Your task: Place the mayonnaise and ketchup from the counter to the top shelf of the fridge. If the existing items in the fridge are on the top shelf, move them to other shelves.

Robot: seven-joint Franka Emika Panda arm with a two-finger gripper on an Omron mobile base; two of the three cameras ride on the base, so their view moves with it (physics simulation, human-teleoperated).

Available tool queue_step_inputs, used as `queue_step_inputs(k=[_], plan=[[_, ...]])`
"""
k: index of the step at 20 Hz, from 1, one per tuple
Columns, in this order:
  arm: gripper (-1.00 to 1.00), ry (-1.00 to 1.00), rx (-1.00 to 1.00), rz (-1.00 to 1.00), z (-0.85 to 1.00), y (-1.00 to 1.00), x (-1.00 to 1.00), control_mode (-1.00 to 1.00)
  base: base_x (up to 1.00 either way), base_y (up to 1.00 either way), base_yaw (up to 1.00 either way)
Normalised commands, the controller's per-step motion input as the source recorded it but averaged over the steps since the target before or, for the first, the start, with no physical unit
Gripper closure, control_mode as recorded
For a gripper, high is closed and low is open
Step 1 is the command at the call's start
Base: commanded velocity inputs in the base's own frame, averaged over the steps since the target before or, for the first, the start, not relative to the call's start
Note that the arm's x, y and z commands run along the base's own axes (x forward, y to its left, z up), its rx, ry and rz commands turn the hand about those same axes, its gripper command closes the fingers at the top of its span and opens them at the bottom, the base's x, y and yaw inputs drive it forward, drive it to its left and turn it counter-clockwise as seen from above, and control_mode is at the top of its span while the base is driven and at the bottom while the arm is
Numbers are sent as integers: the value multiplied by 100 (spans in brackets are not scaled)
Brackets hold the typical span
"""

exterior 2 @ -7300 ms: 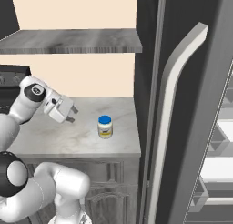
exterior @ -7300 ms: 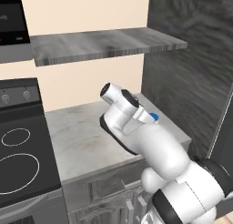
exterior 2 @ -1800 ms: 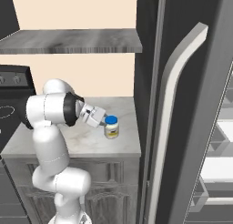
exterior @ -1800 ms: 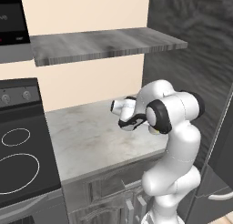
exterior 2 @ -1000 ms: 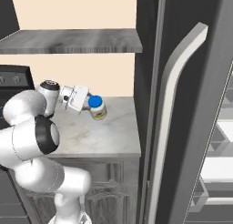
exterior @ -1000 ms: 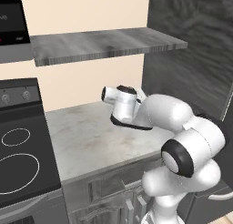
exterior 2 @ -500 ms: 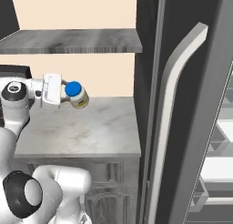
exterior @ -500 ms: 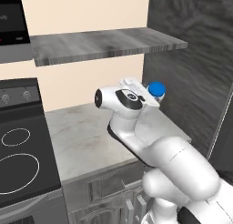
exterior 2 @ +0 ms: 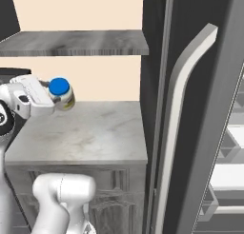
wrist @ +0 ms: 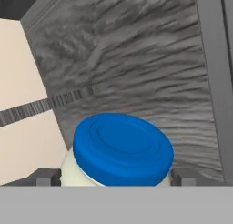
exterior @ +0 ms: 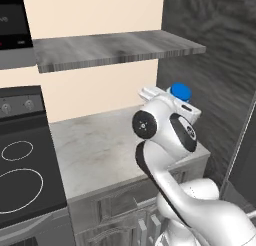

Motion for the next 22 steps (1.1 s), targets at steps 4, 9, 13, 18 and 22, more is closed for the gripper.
queue_step_inputs(k=[4,9,13,18,22], plan=[[100,0,-2,25,0,10,-65,100,-25,0,7],[100,0,0,0,0,0,0,100,-100,-6,29],[100,0,0,0,0,0,0,100,-100,-32,24],[100,0,0,0,0,0,0,100,-100,-88,10],[100,0,0,0,0,0,0,100,-70,-100,-2]])
